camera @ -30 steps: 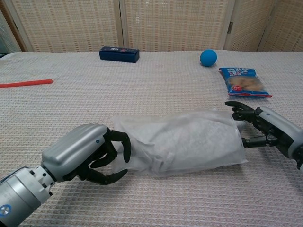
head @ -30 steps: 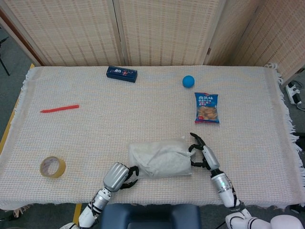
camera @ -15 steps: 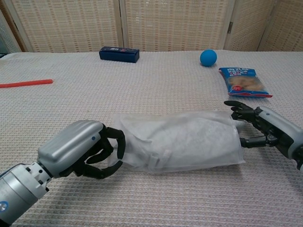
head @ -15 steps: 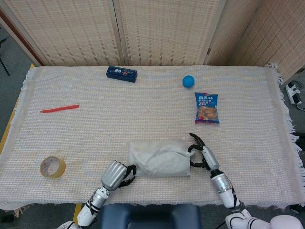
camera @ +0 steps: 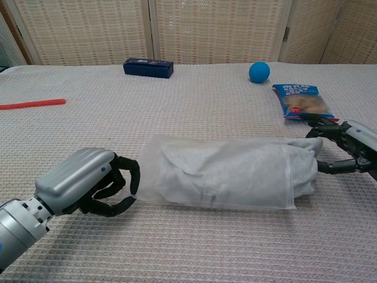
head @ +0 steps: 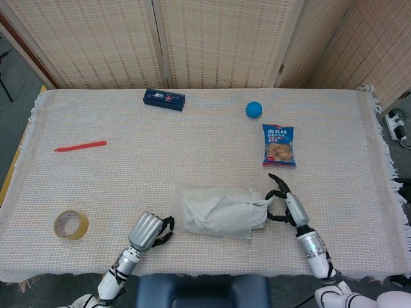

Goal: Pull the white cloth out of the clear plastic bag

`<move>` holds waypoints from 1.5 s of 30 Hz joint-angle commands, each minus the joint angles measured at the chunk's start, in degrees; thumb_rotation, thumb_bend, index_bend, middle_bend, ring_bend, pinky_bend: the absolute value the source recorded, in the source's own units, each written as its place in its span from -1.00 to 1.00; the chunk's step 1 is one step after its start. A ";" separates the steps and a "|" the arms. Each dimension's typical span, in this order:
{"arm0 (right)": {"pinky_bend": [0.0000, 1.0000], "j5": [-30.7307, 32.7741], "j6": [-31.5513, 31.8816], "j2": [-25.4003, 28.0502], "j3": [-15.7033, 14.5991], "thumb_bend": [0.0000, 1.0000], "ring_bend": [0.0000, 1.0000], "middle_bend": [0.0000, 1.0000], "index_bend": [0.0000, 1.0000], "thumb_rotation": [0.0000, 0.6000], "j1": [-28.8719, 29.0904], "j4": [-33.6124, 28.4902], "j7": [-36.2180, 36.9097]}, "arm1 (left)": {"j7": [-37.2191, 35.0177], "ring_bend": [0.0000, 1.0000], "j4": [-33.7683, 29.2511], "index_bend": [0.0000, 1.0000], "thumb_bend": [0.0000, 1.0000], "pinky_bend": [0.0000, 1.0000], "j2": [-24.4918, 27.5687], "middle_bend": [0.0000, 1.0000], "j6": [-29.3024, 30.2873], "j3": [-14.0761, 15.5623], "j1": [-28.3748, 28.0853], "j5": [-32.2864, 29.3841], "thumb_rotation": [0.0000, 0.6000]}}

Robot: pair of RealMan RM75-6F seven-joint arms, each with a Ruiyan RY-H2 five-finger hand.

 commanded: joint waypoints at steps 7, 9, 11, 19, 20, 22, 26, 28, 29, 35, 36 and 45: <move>-1.00 1.47 0.13 4.07 0.50 0.40 -1.00 -0.91 0.51 1.00 -1.49 -1.27 -2.18 | 0.13 1.00 1.43 0.57 0.13 1.00 0.77 1.00 -0.03 -1.49 -0.50 -0.96 1.00; -1.00 1.82 -0.25 4.65 0.64 0.41 -1.00 -0.91 0.51 1.00 -1.61 -1.50 -1.80 | 0.18 1.00 1.64 0.57 0.13 1.00 0.90 1.00 -0.10 -1.75 -0.55 -1.25 1.00; -1.00 2.04 0.06 5.18 0.96 0.40 -1.00 -0.91 0.51 1.00 -1.83 -1.80 -1.33 | 0.48 1.00 1.89 0.57 0.13 1.00 0.96 1.00 -0.23 -2.01 -0.66 -1.51 1.00; -1.00 2.85 1.58 9.18 2.06 0.40 -1.00 -0.91 0.51 1.00 -3.04 -2.91 -1.85 | 0.84 1.00 3.48 0.57 0.13 1.00 1.99 1.00 -0.19 -3.27 -1.00 -2.56 1.00; -1.00 3.16 1.75 9.99 2.33 0.40 -1.00 -0.91 0.51 1.00 -3.28 -3.20 -2.01 | 0.73 1.00 3.88 0.57 0.13 1.00 2.24 1.00 -0.18 -3.54 -1.05 -2.80 1.00; -1.00 3.65 1.91 11.31 2.67 0.40 -1.00 -0.91 0.51 1.00 -3.70 -3.64 -2.37 | 0.47 1.00 4.50 0.57 0.13 1.00 2.76 1.00 -0.11 -4.00 -1.15 -3.18 1.00; -1.00 4.43 1.76 13.04 3.16 0.40 -1.00 -0.91 0.51 1.00 -4.25 -4.25 -2.70 | 0.23 1.00 5.50 0.57 0.13 1.00 3.88 1.00 0.54 -4.83 -1.33 -3.57 1.00; -1.00 4.77 1.48 13.56 3.39 0.41 -1.00 -0.91 0.51 1.00 -4.36 -4.30 -2.70 | 0.09 1.00 6.08 0.57 0.12 1.00 4.54 1.00 0.76 -5.28 -1.37 -3.92 1.00; -1.00 5.00 1.19 13.86 3.54 0.41 -1.00 -0.91 0.51 1.00 -4.37 -4.15 -2.77 | -0.04 1.00 6.61 0.57 0.12 1.00 5.05 1.00 0.88 -5.61 -1.32 -4.26 1.00; -1.00 6.04 0.14 15.33 4.34 0.41 -1.00 -0.91 0.51 1.00 -4.43 -3.03 -3.77 | -1.85 1.00 8.79 0.57 0.11 1.00 7.71 1.00 1.70 -7.09 -0.41 -6.38 1.00; -1.00 6.23 0.14 15.58 4.48 0.41 -1.00 -0.91 0.51 1.00 -4.54 -2.96 -3.90 | -2.15 1.00 9.17 0.57 0.11 1.00 8.04 1.00 1.78 -7.23 -0.22 -6.70 1.00; -1.00 7.70 0.69 17.62 5.56 0.41 -1.00 -0.91 0.51 1.00 -5.93 -3.34 -5.02 | -4.76 1.00 11.94 0.57 0.11 1.00 8.92 1.00 1.99 -6.71 1.14 -7.77 1.00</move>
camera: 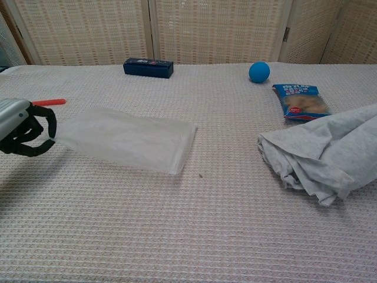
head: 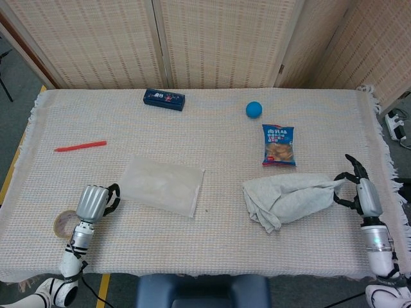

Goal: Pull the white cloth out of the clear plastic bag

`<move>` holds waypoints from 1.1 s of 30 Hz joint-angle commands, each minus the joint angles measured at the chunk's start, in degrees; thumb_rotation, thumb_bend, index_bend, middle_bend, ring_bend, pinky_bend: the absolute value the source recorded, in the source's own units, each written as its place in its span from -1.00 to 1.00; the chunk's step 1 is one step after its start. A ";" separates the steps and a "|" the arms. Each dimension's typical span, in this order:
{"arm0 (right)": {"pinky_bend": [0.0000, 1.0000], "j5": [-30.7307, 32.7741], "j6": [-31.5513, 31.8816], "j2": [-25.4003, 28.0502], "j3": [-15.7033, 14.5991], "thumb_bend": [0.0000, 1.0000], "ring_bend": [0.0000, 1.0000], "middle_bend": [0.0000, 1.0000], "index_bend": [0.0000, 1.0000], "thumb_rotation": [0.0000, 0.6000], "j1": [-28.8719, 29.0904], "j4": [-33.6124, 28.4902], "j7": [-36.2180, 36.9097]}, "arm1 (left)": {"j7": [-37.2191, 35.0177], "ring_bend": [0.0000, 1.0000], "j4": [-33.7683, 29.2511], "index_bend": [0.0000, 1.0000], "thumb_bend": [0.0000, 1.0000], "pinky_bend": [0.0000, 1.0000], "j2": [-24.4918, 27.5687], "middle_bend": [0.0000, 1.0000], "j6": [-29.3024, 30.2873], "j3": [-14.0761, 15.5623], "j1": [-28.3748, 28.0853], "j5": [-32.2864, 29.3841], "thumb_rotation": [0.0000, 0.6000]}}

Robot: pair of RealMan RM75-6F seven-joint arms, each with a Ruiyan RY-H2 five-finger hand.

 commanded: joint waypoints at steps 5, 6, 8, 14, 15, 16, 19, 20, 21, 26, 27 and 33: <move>-1.00 -0.45 0.02 0.80 -0.29 0.29 -1.00 -0.95 0.35 1.00 -0.58 -0.60 0.23 | -1.44 1.00 -0.14 0.36 -0.05 1.00 0.62 1.00 0.27 1.30 0.69 0.58 1.00; -1.00 -0.72 -0.03 0.87 -0.49 0.24 -1.00 -0.97 0.26 1.00 -0.59 -0.67 0.13 | -1.39 1.00 -0.70 0.18 -0.20 1.00 0.90 1.00 0.16 1.48 0.70 0.69 1.00; -1.00 -1.17 -0.27 1.09 -0.87 0.05 -1.00 -1.00 -0.17 1.00 -0.57 -1.08 -0.21 | -1.01 1.00 -2.61 -0.18 -0.49 1.00 1.82 1.00 0.15 1.57 0.68 0.81 1.00; -1.00 -2.44 -2.43 4.91 -2.80 -0.35 -1.00 -1.00 -0.97 1.00 -0.32 -4.76 -7.50 | 2.33 0.46 -12.28 -0.69 -0.89 0.89 7.11 0.47 -0.50 1.06 0.96 -0.13 1.00; -1.00 -2.76 -2.74 6.07 -3.23 -0.39 -1.00 -1.00 -0.99 1.00 -0.26 -6.09 -9.79 | 2.93 0.22 -14.31 -0.72 -0.90 0.68 8.27 0.29 -1.00 0.97 1.03 -0.57 1.00; -1.00 -3.05 -3.11 7.46 -3.69 -0.47 -1.00 -1.00 -1.00 1.00 -0.22 -7.85 -12.31 | 3.46 0.03 -16.42 -0.74 -0.91 0.45 9.51 0.12 -1.35 0.82 1.07 -0.92 1.00; -1.00 -3.02 -4.46 14.12 -5.08 -0.56 -1.00 -1.00 -1.00 1.00 -0.35 -17.92 -24.62 | 3.85 -0.39 -24.66 -0.76 -0.87 -0.06 14.59 -0.25 -2.54 0.12 1.33 -2.38 1.00; -1.00 -2.79 -4.32 16.05 -5.26 -0.56 -1.00 -1.00 -1.00 1.00 -0.53 -21.33 -28.78 | 3.79 -0.46 -26.84 -0.76 -0.83 -0.14 16.02 -0.31 -2.50 -0.09 1.47 -2.58 1.00; -1.00 -2.40 -3.76 17.91 -5.30 -0.56 -1.00 -1.00 -1.00 1.00 -0.84 -24.87 -33.18 | 3.48 -0.51 -28.88 -0.75 -0.76 -0.22 17.37 -0.35 -2.25 -0.26 1.65 -2.58 1.00; -1.00 -1.14 3.96 24.46 -5.22 -0.56 -1.00 -1.00 -1.00 1.00 -4.14 -43.18 -55.33 | 4.01 -0.69 -36.32 -0.67 -0.62 -0.43 24.21 -0.47 -0.10 0.90 4.19 -2.07 1.00; -1.00 -1.43 5.61 24.65 -5.35 -0.56 -1.00 -1.00 -1.00 1.00 -4.87 -45.22 -57.90 | 4.41 -0.76 -37.14 -0.67 -0.62 -0.49 25.07 -0.53 0.27 1.39 4.89 -2.16 1.00; -1.00 -4.76 14.48 20.31 -6.61 -0.59 -1.00 -1.00 -1.00 1.00 -9.39 -47.67 -63.83 | 6.27 -0.93 -38.76 -0.66 -0.78 -0.65 26.09 -0.75 6.56 4.01 10.89 -2.29 1.00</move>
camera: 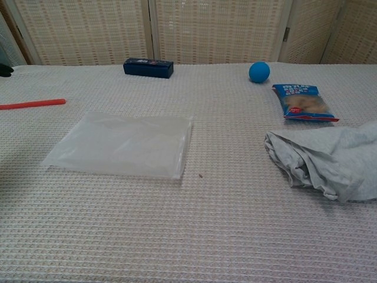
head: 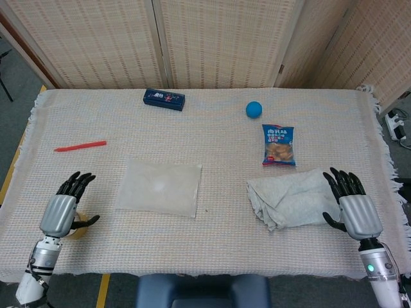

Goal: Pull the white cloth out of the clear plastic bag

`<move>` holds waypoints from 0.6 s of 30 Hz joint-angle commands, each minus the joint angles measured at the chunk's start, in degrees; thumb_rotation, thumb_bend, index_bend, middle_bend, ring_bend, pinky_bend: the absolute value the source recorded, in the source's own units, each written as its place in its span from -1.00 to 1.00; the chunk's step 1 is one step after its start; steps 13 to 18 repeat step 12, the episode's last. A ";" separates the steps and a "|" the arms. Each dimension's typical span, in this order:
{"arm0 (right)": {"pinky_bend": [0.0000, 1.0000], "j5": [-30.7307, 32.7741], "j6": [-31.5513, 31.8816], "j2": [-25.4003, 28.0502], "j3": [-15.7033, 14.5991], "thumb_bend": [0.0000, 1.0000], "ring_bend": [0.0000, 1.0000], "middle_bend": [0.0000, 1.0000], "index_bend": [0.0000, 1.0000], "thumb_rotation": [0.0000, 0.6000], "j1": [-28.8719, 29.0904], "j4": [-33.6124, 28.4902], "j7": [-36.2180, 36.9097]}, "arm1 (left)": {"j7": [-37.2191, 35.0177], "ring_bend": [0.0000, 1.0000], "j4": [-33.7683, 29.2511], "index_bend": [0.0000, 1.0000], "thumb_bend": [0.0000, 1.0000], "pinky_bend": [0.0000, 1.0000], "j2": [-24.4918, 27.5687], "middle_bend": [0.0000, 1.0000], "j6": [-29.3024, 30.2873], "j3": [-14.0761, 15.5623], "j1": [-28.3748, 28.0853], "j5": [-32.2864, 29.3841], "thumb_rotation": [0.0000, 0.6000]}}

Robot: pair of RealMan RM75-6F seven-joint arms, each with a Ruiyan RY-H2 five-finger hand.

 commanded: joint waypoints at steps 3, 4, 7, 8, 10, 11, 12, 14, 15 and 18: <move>-1.00 -1.87 8.61 -2.82 -1.44 -0.60 -1.00 -1.00 -1.00 1.00 -5.42 -0.08 -4.22 | 0.40 -0.93 -0.92 -0.66 -0.80 -0.66 0.59 -0.76 5.43 2.84 5.56 0.20 1.00; -1.00 -1.60 8.84 -3.62 -1.47 -0.61 -1.00 -1.00 -1.00 1.00 -5.81 1.26 -3.57 | 0.23 -0.93 -0.95 -0.66 -0.81 -0.66 0.87 -0.76 5.56 3.27 6.15 0.20 1.00; -1.00 -1.63 8.44 -3.88 -1.36 -0.62 -1.00 -1.00 -1.00 1.00 -5.80 2.28 -3.39 | -0.12 -0.93 -1.87 -0.66 -0.82 -0.67 1.91 -0.76 5.08 3.91 6.36 1.18 1.00; -1.00 -1.80 8.89 -4.02 -1.15 -0.64 -1.00 -1.00 -1.00 1.00 -5.97 2.41 -3.12 | -0.52 -0.93 -1.97 -0.65 -0.82 -0.67 2.10 -0.76 5.38 4.00 6.40 2.06 1.00; -1.00 -1.75 8.52 -3.89 -1.32 -0.65 -1.00 -1.00 -1.00 1.00 -6.13 2.32 -3.10 | -0.14 -0.93 -1.80 -0.65 -0.82 -0.67 2.18 -0.76 5.23 4.40 6.42 3.13 1.00; -1.00 -1.90 8.22 -3.79 -1.42 -0.66 -1.00 -1.00 -1.00 1.00 -6.09 2.22 -2.81 | -0.02 -0.93 -1.71 -0.65 -0.82 -0.67 2.08 -0.76 5.07 4.44 6.40 3.32 1.00; -1.00 -2.06 7.87 -3.67 -1.55 -0.67 -1.00 -1.00 -1.00 1.00 -6.03 2.15 -2.53 | 0.16 -0.93 -1.51 -0.66 -0.82 -0.67 1.91 -0.76 4.86 4.43 6.36 3.41 1.00; -1.00 -2.06 7.87 -3.67 -1.55 -0.67 -1.00 -1.00 -1.00 1.00 -6.03 2.15 -2.53 | 0.16 -0.93 -1.51 -0.66 -0.82 -0.67 1.91 -0.76 4.86 4.43 6.36 3.41 1.00; -1.00 -2.06 7.87 -3.67 -1.55 -0.67 -1.00 -1.00 -1.00 1.00 -6.03 2.15 -2.53 | 0.16 -0.93 -1.51 -0.66 -0.82 -0.67 1.91 -0.76 4.86 4.43 6.36 3.41 1.00; -1.00 -2.06 7.87 -3.67 -1.55 -0.67 -1.00 -1.00 -1.00 1.00 -6.03 2.15 -2.53 | 0.16 -0.93 -1.51 -0.66 -0.82 -0.67 1.91 -0.76 4.86 4.43 6.36 3.41 1.00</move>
